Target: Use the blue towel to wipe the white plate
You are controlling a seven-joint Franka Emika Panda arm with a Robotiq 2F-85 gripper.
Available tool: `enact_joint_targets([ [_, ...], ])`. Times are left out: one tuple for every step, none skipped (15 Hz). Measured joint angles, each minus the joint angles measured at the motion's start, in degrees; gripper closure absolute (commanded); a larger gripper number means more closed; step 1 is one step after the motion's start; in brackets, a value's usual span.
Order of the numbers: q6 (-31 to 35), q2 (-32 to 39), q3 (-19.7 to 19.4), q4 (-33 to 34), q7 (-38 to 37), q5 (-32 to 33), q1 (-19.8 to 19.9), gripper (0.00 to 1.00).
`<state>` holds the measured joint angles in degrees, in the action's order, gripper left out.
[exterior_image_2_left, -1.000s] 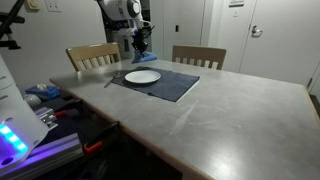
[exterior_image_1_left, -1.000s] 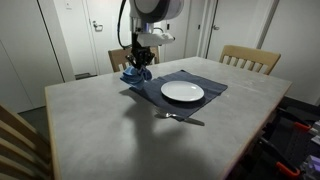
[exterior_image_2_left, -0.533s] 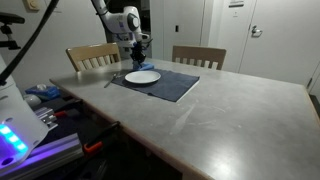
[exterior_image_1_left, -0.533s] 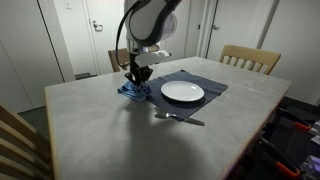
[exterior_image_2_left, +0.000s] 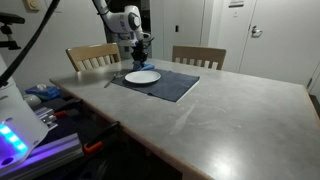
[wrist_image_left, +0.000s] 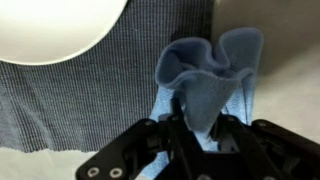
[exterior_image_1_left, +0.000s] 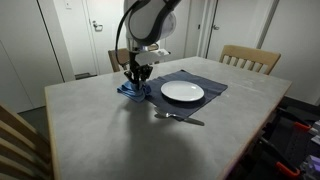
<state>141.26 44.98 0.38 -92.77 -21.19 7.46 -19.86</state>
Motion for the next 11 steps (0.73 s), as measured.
enact_joint_targets([
  [-1.16,-0.69,-0.08,0.04,0.89,0.01,0.14,0.33],
  [-2.8,-1.56,-0.04,0.06,2.22,-0.02,0.39,0.27],
  [-4.44,-2.62,0.08,0.05,3.71,-0.03,0.74,0.19],
  [-6.04,-3.73,0.28,0.06,5.28,-0.04,1.15,0.13],
  [-7.48,-4.88,0.59,0.04,6.83,-0.06,1.63,0.05],
  [-8.85,-6.0,0.91,0.02,8.07,-0.07,2.05,0.02],
  [-10.06,-7.08,1.21,0.0,9.15,-0.07,2.4,0.0],
  [-11.23,-8.01,1.46,-0.02,10.03,-0.07,2.67,0.0],
  [-12.09,-8.82,1.68,-0.09,10.78,-0.07,2.87,0.0],
  [-12.76,-9.39,1.89,-0.1,11.46,-0.06,3.03,0.0],
  [-13.24,-9.92,2.1,-0.19,12.07,-0.06,3.15,0.0],
])
